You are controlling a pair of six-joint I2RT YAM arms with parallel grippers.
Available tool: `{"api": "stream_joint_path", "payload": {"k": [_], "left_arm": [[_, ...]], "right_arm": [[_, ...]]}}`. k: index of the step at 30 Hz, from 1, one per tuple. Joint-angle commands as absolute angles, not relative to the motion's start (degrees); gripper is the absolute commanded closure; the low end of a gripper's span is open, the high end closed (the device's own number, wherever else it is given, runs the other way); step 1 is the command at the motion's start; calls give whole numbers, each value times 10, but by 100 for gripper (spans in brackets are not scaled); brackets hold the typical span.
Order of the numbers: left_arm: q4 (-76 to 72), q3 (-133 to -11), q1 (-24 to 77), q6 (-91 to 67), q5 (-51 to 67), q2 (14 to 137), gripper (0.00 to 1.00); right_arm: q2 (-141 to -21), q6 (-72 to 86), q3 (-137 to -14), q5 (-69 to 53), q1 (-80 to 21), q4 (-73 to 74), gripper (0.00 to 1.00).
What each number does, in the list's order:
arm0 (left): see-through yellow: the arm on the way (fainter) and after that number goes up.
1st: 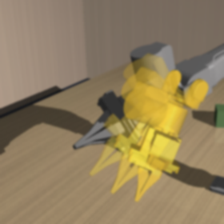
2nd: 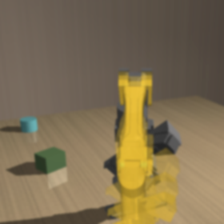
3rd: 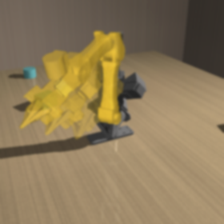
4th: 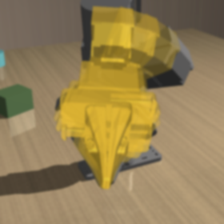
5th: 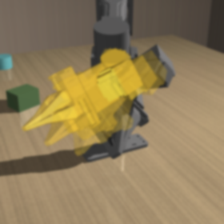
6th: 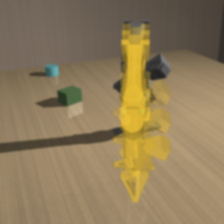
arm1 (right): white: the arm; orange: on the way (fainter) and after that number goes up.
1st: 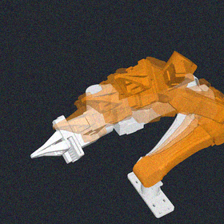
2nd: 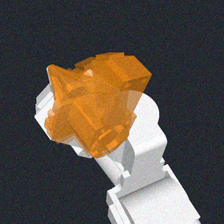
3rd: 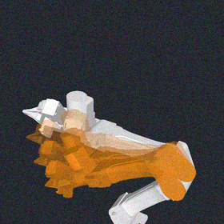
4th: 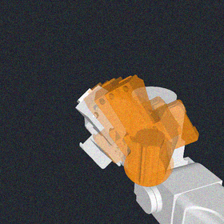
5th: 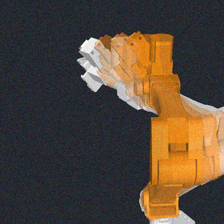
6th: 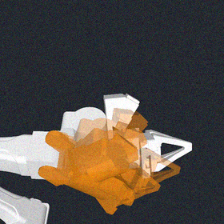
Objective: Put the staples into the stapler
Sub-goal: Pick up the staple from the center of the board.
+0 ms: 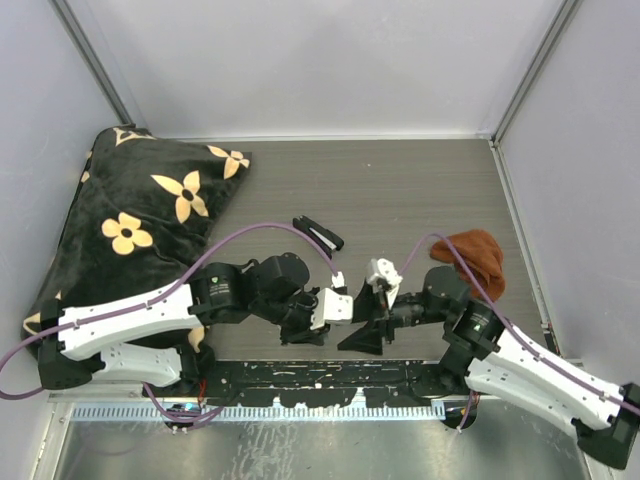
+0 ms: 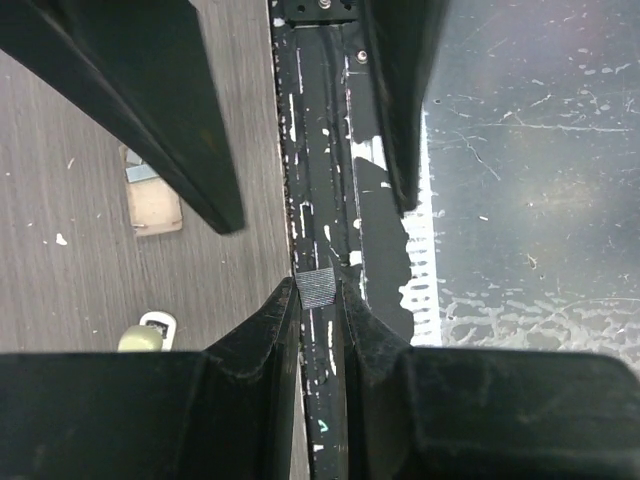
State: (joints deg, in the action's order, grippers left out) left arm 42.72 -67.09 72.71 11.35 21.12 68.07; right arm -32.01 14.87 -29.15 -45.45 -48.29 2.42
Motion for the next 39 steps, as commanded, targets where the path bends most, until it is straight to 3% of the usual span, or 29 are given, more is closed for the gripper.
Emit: {"api": "stream_joint_path", "payload": {"k": [1,9,16,39], "left_arm": [[411,-676,729,133,195,653,100],[408,-670,732,133,203,646,100],[413,-677,733,133,209,654,100],[415,-684,733,125,212,660,100]], "right_arm": [[-354,71,-329,-354,-564,18,36],[-358,23,-323,-285,-594,3,32],[-336,22,-318,-284,-594,-8,43],[-347,41,-316,-311,-614,-35,48]]}}
